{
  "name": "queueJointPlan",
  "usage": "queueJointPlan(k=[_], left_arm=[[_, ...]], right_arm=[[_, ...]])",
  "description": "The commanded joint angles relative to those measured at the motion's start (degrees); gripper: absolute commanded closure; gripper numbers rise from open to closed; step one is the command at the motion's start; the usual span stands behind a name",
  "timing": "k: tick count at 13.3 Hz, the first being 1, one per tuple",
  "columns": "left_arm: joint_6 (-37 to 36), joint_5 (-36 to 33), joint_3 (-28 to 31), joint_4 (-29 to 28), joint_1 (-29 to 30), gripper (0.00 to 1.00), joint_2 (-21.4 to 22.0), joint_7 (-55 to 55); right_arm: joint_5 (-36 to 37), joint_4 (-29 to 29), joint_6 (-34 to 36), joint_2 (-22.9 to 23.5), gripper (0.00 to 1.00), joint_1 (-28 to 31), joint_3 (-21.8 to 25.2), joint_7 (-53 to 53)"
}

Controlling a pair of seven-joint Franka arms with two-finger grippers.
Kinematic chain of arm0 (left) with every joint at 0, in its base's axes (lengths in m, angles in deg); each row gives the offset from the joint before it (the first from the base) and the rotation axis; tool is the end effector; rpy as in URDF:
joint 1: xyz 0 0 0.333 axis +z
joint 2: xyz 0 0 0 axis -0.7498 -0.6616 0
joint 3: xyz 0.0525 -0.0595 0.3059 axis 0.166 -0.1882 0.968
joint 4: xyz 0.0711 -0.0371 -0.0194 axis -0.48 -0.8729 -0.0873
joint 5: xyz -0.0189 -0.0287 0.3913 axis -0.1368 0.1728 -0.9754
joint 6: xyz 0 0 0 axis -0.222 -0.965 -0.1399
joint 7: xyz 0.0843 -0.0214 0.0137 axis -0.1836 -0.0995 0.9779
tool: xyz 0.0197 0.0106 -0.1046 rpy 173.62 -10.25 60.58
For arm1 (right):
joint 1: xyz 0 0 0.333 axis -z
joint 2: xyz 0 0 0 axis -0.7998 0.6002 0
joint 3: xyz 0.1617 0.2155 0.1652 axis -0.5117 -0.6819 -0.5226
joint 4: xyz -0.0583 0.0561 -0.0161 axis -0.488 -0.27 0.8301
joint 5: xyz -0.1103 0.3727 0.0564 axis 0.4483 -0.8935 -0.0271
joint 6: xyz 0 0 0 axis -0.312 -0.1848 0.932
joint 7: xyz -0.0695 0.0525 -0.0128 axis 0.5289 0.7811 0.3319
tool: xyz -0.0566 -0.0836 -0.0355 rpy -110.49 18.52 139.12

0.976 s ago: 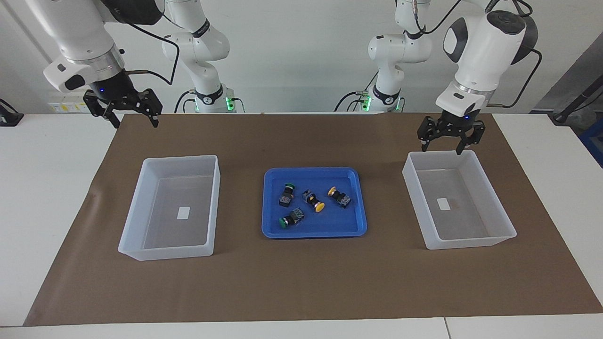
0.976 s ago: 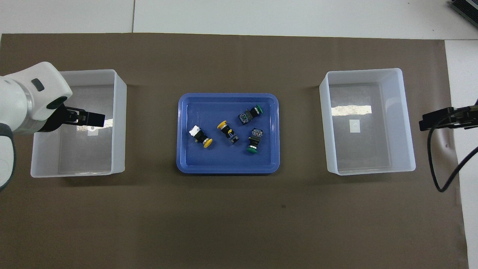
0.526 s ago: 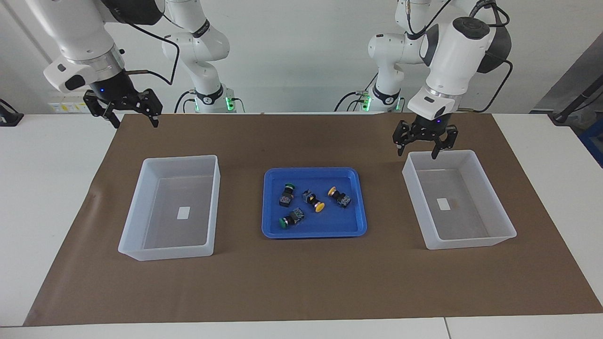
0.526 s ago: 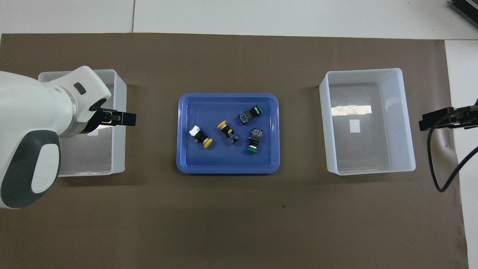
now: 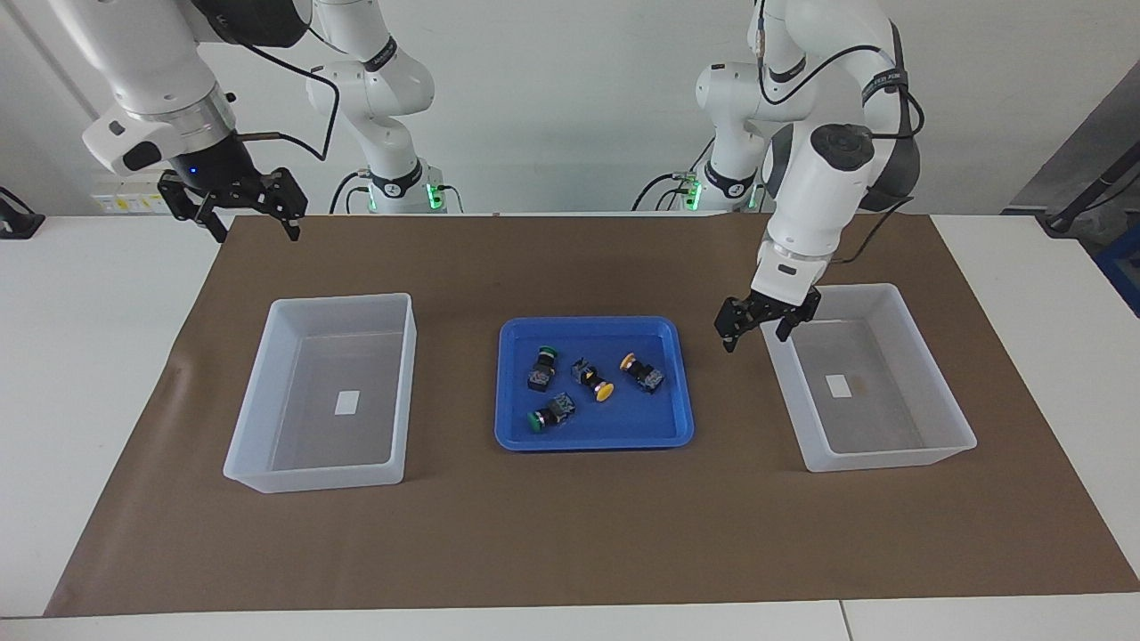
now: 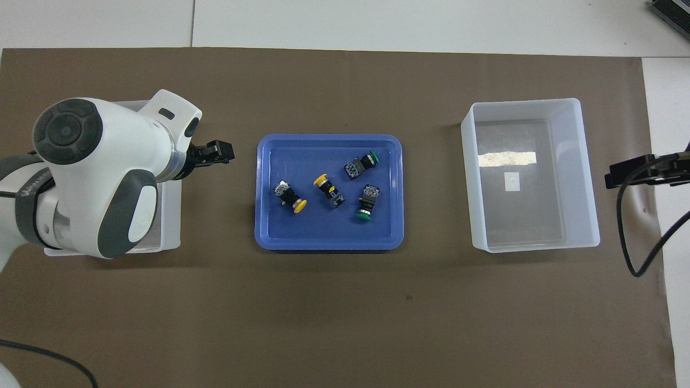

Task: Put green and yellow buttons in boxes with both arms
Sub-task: 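Move the left gripper from its bin toward the blue tray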

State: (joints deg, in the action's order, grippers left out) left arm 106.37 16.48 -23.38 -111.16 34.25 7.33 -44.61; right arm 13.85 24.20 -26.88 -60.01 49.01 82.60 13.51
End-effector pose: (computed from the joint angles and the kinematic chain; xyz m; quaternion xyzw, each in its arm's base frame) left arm 0.5783 -0.1798 0.4472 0.9916 0.1036 0.0685 0.0366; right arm 0.5438 -0.0190 0.6292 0.9999 0.0090 -0.0057 0.0088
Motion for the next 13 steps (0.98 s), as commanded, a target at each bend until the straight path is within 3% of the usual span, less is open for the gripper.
queueJointPlan(k=[1,3,6,9,13], left_arm=[[-0.8,1.6,0.9,8.4,-0.8,0.0,-6.2,3.9],[-0.9,1.5,1.1,13.7,-2.1,0.0,-11.0,7.3],[-0.2,1.1,1.1,14.2,-6.6,0.0,-13.7,17.6],[0.0,0.8,1.2,11.1,-9.9,0.0,-13.7,23.6],[6.9,-6.2,1.2,2.7,-14.5,0.0,-13.3,34.7]], right_arm=[[-0.7,0.1,1.4,-0.7,0.0,0.7,-0.5,-0.6],[-0.7,0.1,1.8,-0.7,0.0,0.7,-0.4,-0.7],[-0.6,0.2,1.1,-0.7,0.0,0.8,-0.4,-0.6],[-0.6,0.4,0.9,-0.7,0.0,0.7,-0.4,-0.5],[-0.5,0.9,0.6,-1.1,0.0,0.6,-0.5,-0.7]])
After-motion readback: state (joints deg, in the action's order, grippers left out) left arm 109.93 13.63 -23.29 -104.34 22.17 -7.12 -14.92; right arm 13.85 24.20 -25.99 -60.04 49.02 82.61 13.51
